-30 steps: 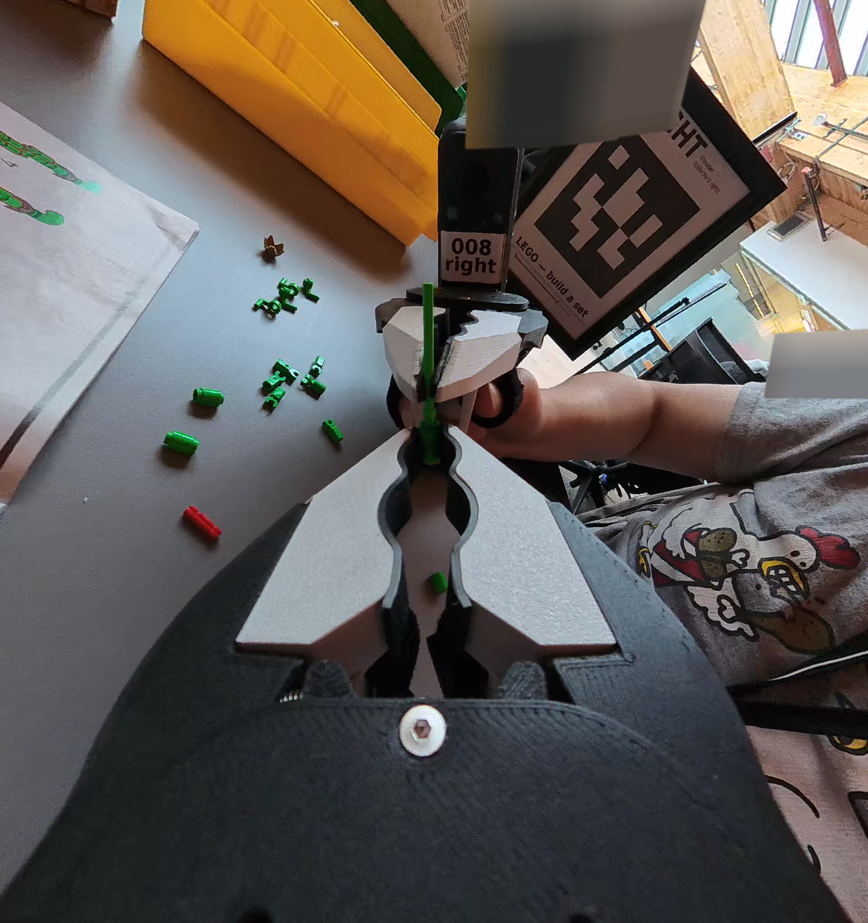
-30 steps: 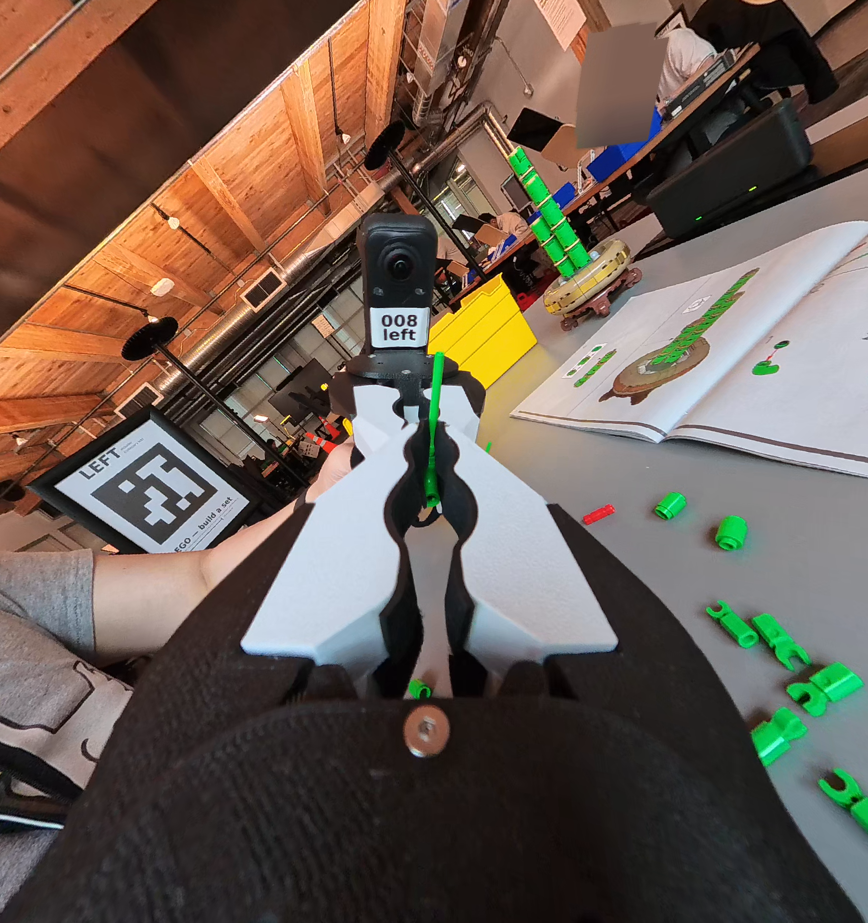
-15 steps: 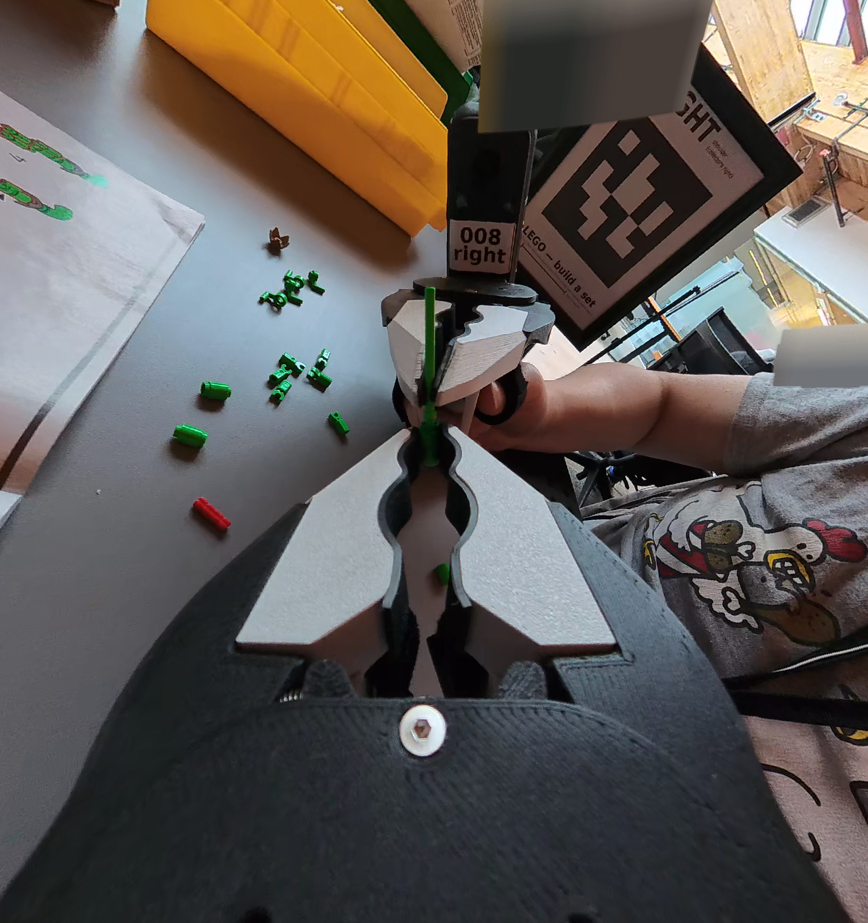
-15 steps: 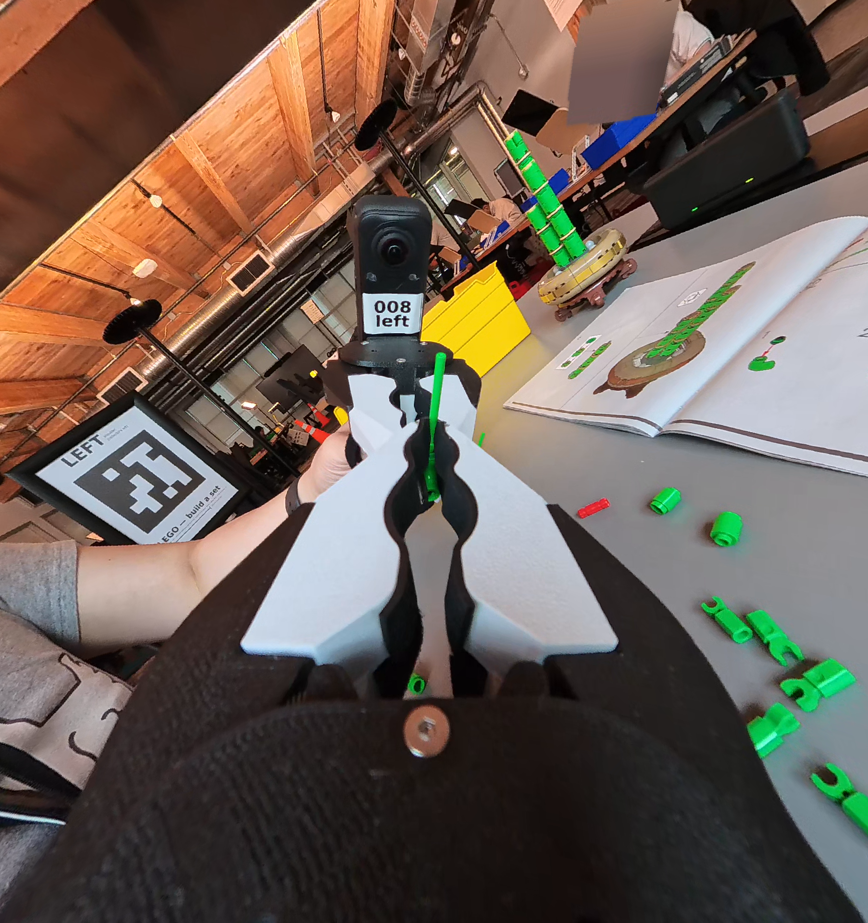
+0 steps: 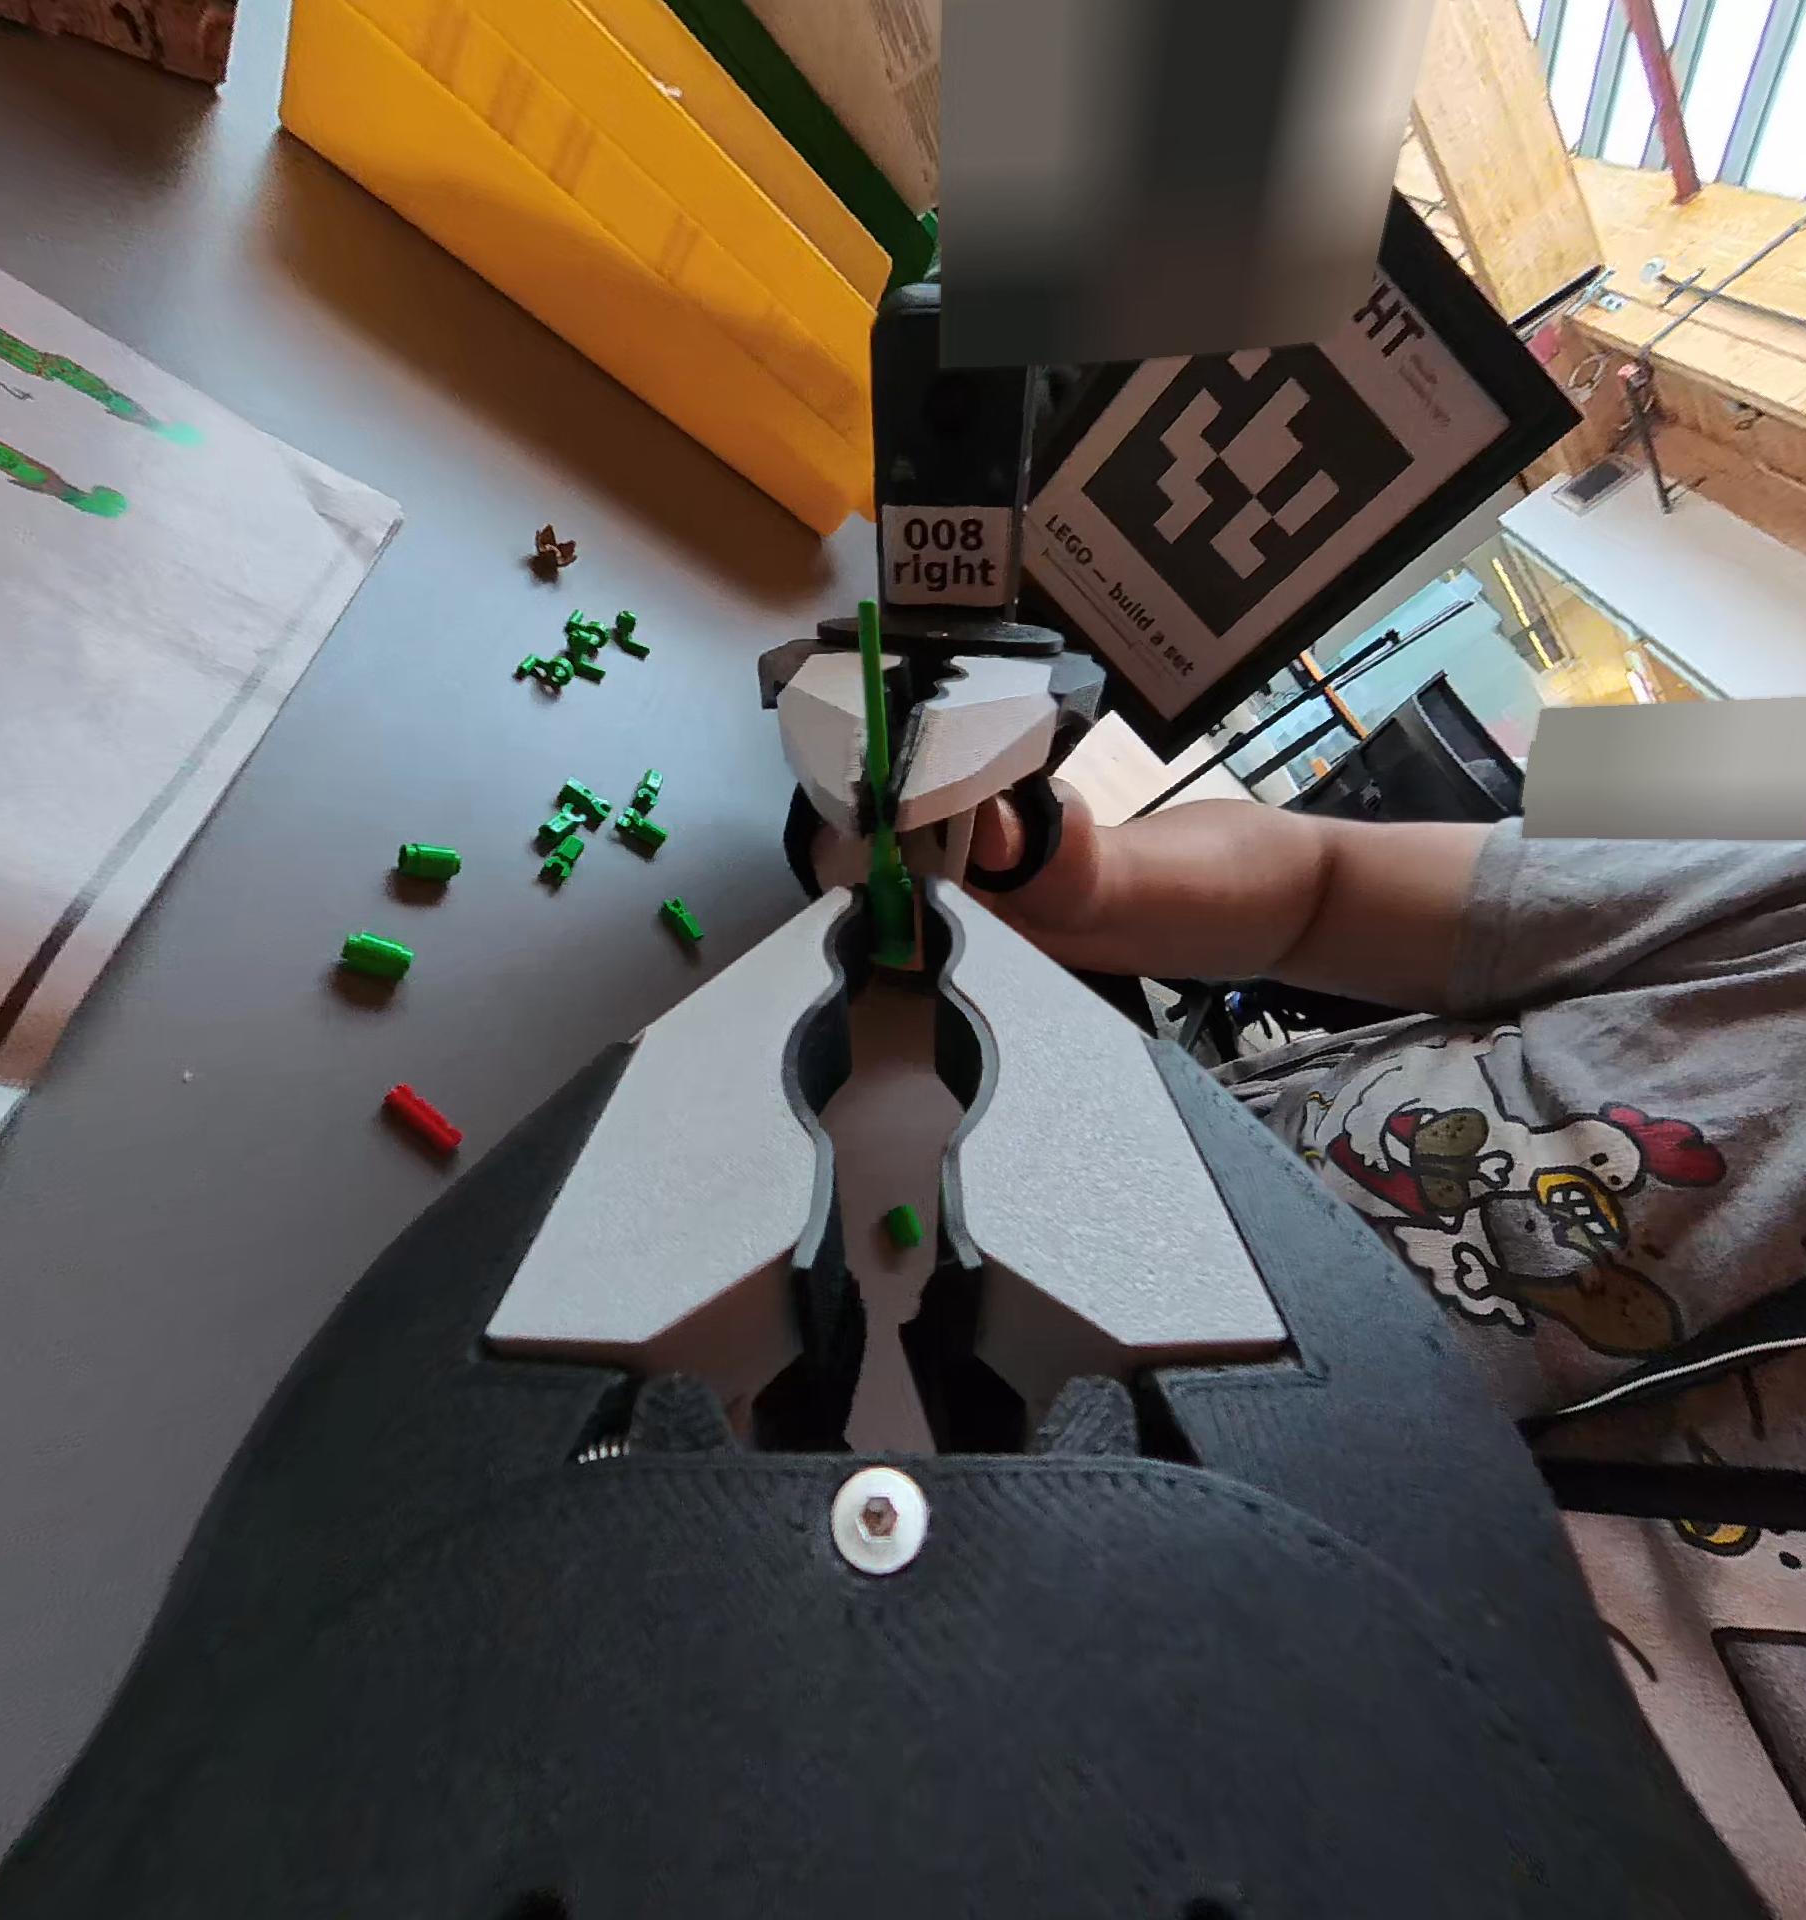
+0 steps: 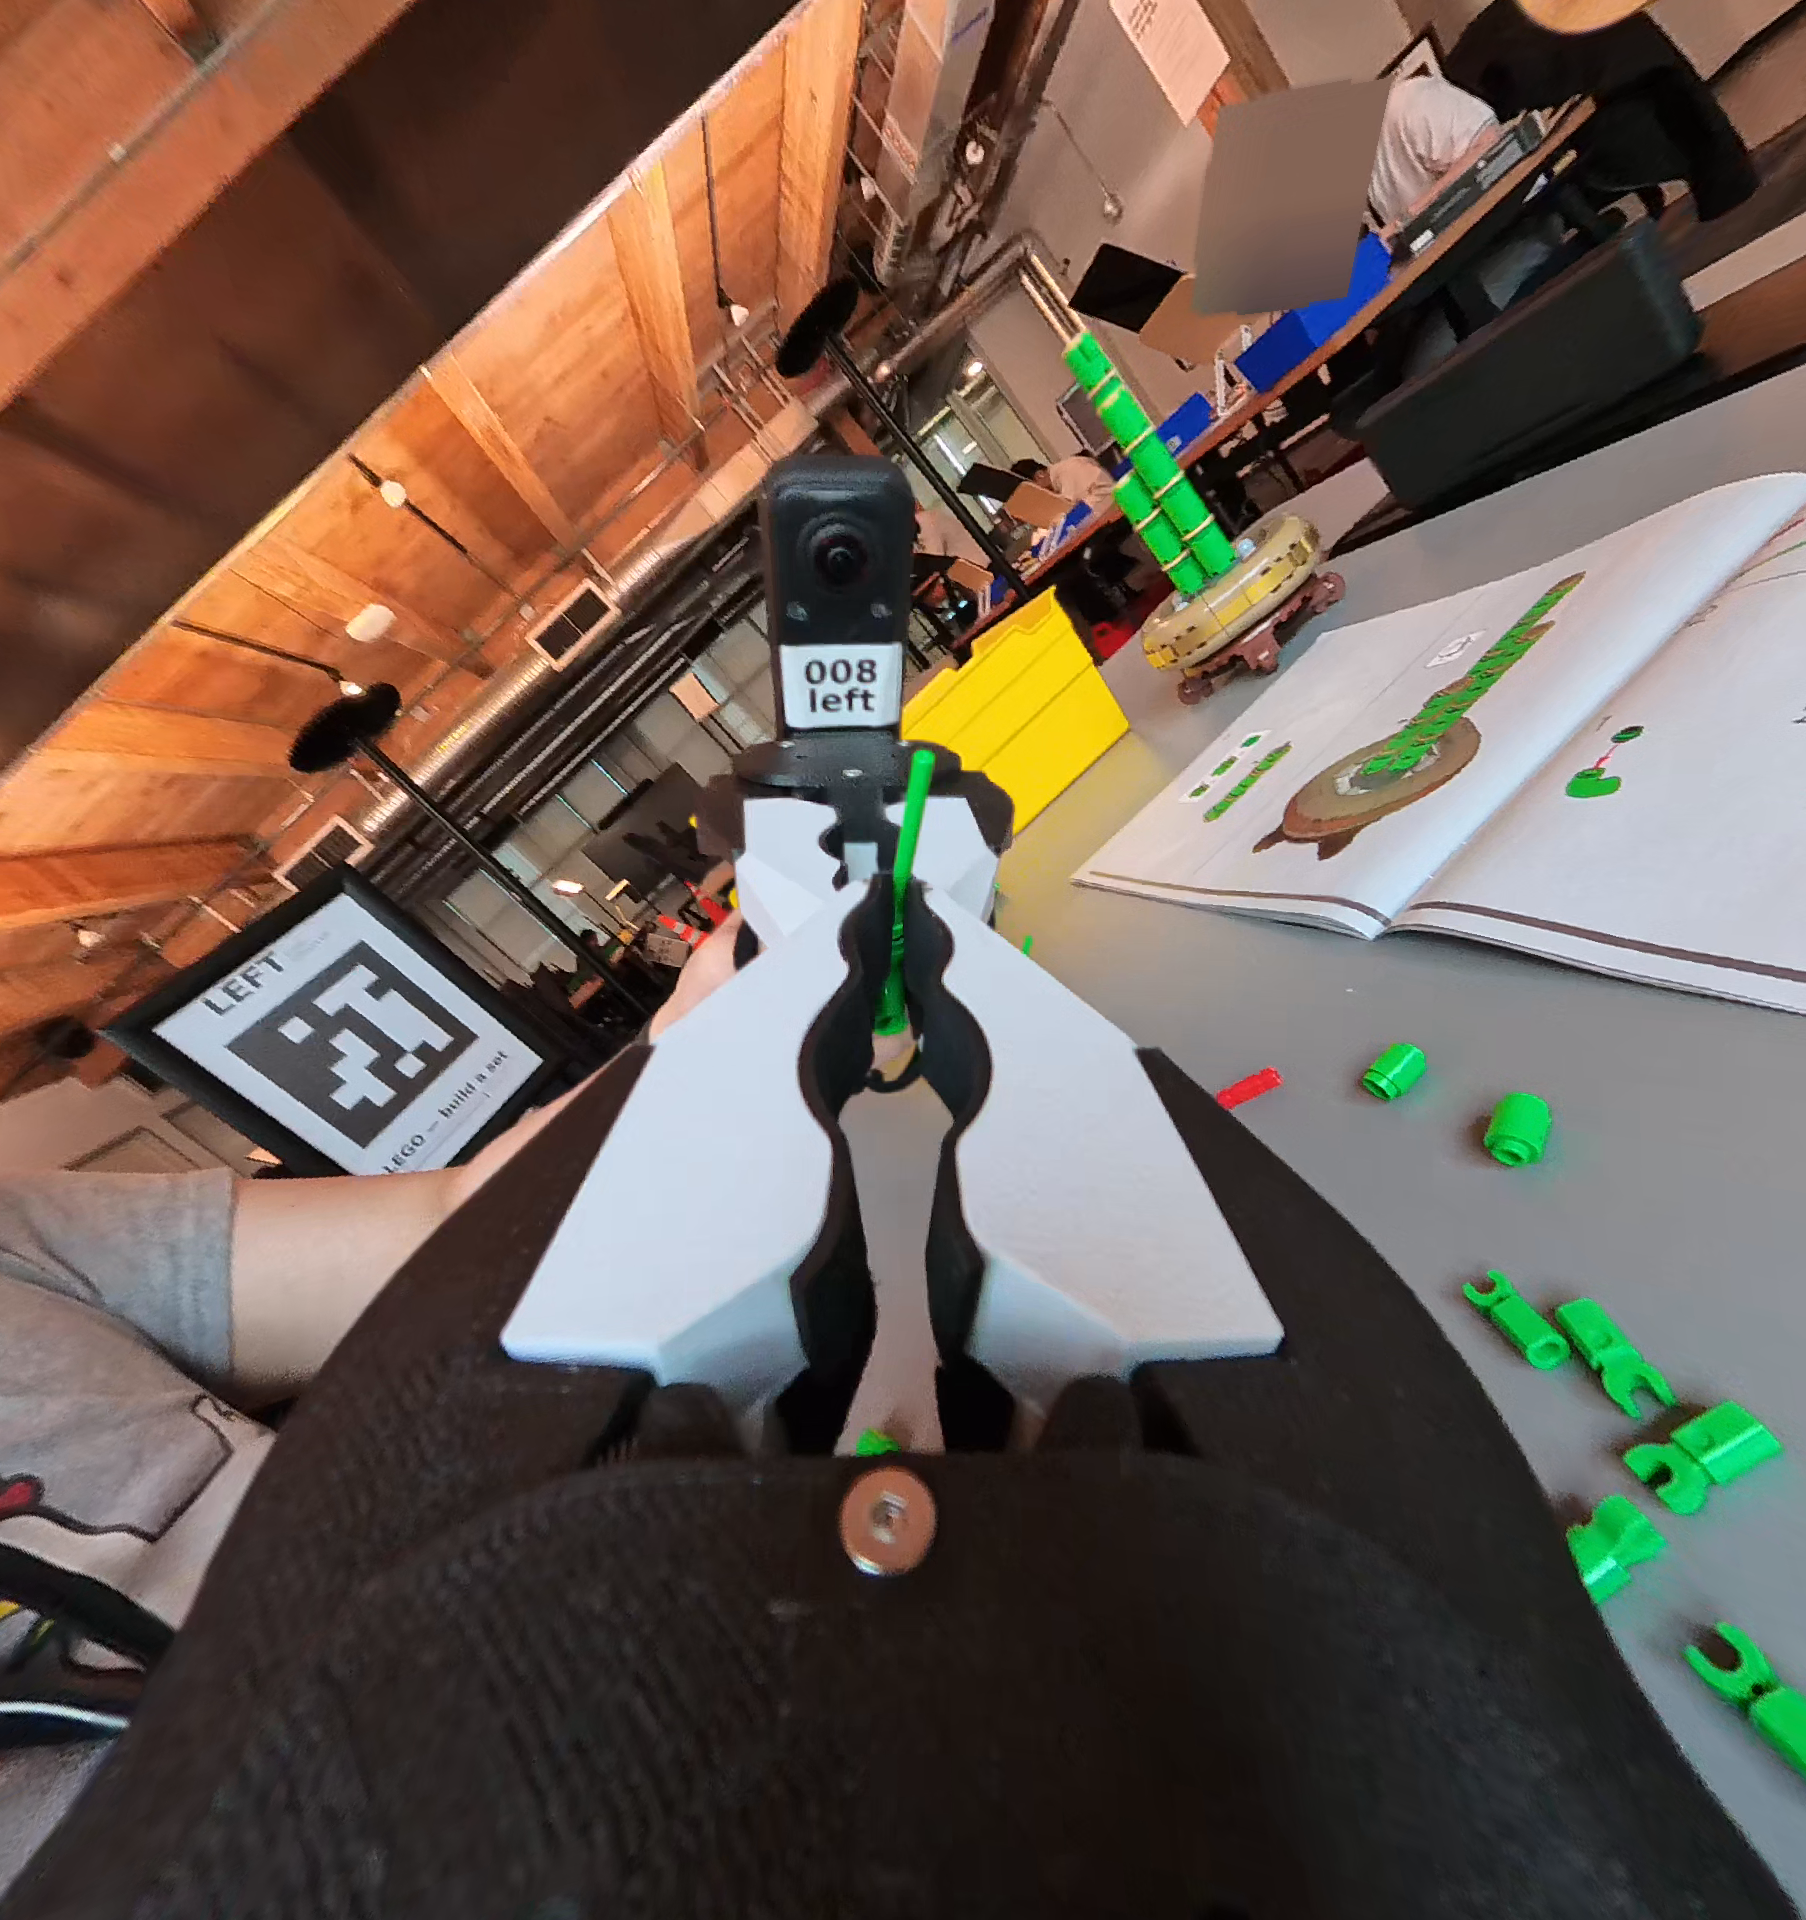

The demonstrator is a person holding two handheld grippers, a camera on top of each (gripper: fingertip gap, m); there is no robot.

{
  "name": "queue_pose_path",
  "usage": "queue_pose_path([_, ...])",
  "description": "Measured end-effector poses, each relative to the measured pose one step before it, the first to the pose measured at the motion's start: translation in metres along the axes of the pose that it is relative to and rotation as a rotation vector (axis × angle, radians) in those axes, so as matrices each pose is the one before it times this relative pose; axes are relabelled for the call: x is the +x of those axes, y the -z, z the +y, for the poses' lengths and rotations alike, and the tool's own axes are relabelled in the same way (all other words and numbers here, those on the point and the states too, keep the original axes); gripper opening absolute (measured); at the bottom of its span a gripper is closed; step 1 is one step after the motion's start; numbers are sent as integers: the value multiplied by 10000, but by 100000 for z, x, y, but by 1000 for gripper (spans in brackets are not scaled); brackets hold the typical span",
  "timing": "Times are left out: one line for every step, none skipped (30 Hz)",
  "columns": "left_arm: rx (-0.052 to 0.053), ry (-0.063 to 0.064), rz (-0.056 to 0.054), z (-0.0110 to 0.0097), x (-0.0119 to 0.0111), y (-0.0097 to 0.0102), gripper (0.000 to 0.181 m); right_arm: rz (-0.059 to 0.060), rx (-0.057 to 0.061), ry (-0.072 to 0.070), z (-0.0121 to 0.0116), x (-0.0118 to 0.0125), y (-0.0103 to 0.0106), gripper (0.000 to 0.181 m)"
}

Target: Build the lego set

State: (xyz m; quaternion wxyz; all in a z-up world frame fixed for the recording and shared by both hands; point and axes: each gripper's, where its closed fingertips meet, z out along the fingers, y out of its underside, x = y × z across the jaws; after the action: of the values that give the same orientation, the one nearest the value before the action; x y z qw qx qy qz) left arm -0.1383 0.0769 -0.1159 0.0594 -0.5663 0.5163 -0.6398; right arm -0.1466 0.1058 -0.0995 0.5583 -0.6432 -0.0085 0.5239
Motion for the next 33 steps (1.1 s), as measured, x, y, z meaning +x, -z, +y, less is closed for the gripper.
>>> queue_pose_path([-32,94,170,100,180,-70,13,9,109,-62,-203,71,93,0])
queue_pose_path([-161,107,105,333,87,-61,15,57,176,-35,-306,128,179,0])
queue_pose_path([-164,29,3,353,-57,-35,15,-12,195,-106,-335,76,197,0])
queue_pose_path([-5,-16,-99,82,-174,2,14,-68,146,-171,-227,21,166,0])
queue_pose_path([196,-30,22,-277,16,48,14,-53,82,-133,-137,-6,95,0])
queue_pose_path([245,23,170,-413,219,40,14,0,65,-5,-111,15,47,0])
queue_pose_path([134,96,152,-219,144,-8,13,-19,-2,54,-11,-54,-17,0])
queue_pose_path([56,112,73,-66,-32,-61,13,-55,21,27,-54,-125,-43,0])
queue_pose_path([83,121,102,-74,32,-81,13,-17,-52,47,92,-49,-62,0])
queue_pose_path([107,108,129,-121,105,-95,12,-45,-47,60,81,-113,-77,0])
queue_pose_path([29,52,38,-52,10,-38,7,-78,-1,73,-8,-170,-74,0])
queue_pose_path([3,-29,-59,-30,-89,21,5,-63,11,42,-12,-118,-59,0])
queue_pose_path([19,-41,-36,-52,0,55,5,23,38,24,-50,36,1,0])
queue_pose_path([-1,-28,34,-12,105,62,5,-60,40,-33,-66,-48,1,0])
queue_pose_path([-70,31,59,81,131,46,4,-99,-17,-77,35,-86,-27,0])
queue_pose_path([-91,46,11,117,40,49,4,-59,-54,-90,112,-27,-59,0])
queue_pose_path([-50,16,-12,78,15,45,4,-31,-55,-108,96,46,-24,0])
queue_pose_path([-24,14,27,29,81,43,4,-91,-26,-124,32,-39,-10,0])
queue_pose_path([-8,32,39,-8,83,28,4,-140,-50,-108,78,-91,-8,0])
queue_pose_path([23,36,65,-55,102,32,4,-111,-49,-115,76,-84,-5,1])
queue_pose_path([-30,63,70,25,87,7,4,-159,-61,-5,69,-211,8,2])
queue_pose_path([-48,57,-47,83,-102,-3,4,93,-22,9,38,143,19,0])
queue_pose_path([-33,3,-73,80,-135,5,4,145,-55,27,100,196,-27,0])
queue_pose_path([-44,20,-1,59,-14,6,4,61,-41,87,60,28,-9,0])
queue_pose_path([-33,21,-4,24,-10,21,4,69,-31,94,36,34,-4,0])
queue_pose_path([-19,12,-18,-8,-23,27,4,36,17,49,-16,12,5,0])
queue_pose_path([-20,2,-33,28,-44,0,5,9,4,-24,7,29,-9,1])
queue_pose_path([-25,9,-39,37,-68,-14,5,-1,-13,-48,20,46,-19,2])
queue_pose_path([-8,22,-24,21,-59,-22,5,-23,-8,-26,17,-13,-38,3])
queue_pose_path([-18,31,-33,36,-76,-24,5,-30,3,3,1,-54,-18,3])
queue_pose_path([0,18,-13,0,-58,-14,5,-8,33,0,-41,-7,-7,4])
queue_pose_path([15,13,3,-17,-26,5,5,4,32,-36,-43,23,15,5])
queue_pose_path([6,1,-5,-7,-22,15,5,0,34,-59,-42,35,28,3])
